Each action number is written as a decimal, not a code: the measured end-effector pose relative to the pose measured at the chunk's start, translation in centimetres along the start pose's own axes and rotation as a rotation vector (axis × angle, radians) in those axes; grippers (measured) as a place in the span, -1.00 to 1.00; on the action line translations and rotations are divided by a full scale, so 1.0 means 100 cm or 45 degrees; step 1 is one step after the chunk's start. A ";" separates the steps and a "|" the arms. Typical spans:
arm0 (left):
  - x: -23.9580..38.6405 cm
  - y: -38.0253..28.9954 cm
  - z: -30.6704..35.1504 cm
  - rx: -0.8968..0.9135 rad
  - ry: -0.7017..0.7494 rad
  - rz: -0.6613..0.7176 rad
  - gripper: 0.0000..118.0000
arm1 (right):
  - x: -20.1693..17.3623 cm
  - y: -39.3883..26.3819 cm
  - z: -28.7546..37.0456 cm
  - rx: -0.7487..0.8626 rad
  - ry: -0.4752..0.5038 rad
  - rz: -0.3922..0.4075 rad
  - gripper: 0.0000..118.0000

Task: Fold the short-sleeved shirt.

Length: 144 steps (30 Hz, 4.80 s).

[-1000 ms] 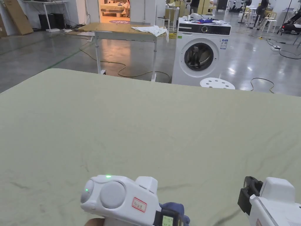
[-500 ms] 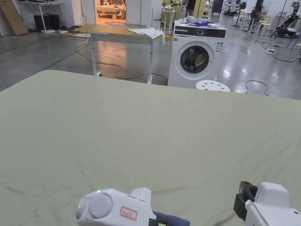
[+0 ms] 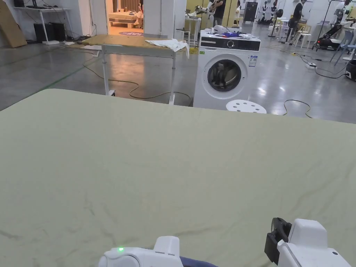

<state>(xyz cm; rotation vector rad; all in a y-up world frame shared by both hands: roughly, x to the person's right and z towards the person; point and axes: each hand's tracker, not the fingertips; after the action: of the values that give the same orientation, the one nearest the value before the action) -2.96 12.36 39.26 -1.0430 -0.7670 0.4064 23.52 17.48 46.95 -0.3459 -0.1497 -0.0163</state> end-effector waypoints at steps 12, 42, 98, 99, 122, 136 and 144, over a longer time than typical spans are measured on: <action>0.027 0.038 0.098 0.765 0.481 -0.487 -0.96 | -0.019 0.032 0.001 0.178 0.008 -0.029 -0.97; -0.056 -0.017 0.145 0.940 0.890 -0.373 -0.97 | -0.110 -0.069 0.050 -0.162 0.248 0.074 -0.97; -0.149 0.011 0.071 0.030 -0.507 0.589 -0.61 | -0.089 -0.056 0.015 -0.142 0.214 0.123 -0.98; -0.146 0.016 0.080 0.044 -0.505 0.586 -0.61 | -0.086 -0.046 0.013 -0.119 0.217 0.129 -0.98; -0.264 0.053 0.386 0.362 0.228 0.574 -0.62 | -0.026 0.058 -0.017 0.157 0.061 0.088 -0.98; -0.258 0.039 0.396 0.343 0.872 0.487 0.24 | -0.021 0.043 -0.022 0.090 0.058 0.067 -0.98; -0.213 0.045 0.391 0.615 0.759 0.246 0.23 | -0.019 0.037 -0.023 0.081 0.057 0.055 -0.98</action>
<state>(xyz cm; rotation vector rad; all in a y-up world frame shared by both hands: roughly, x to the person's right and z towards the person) -45.86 25.06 38.44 -0.7199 -0.0239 0.3910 22.10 20.20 43.24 -0.2846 -0.0980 0.0230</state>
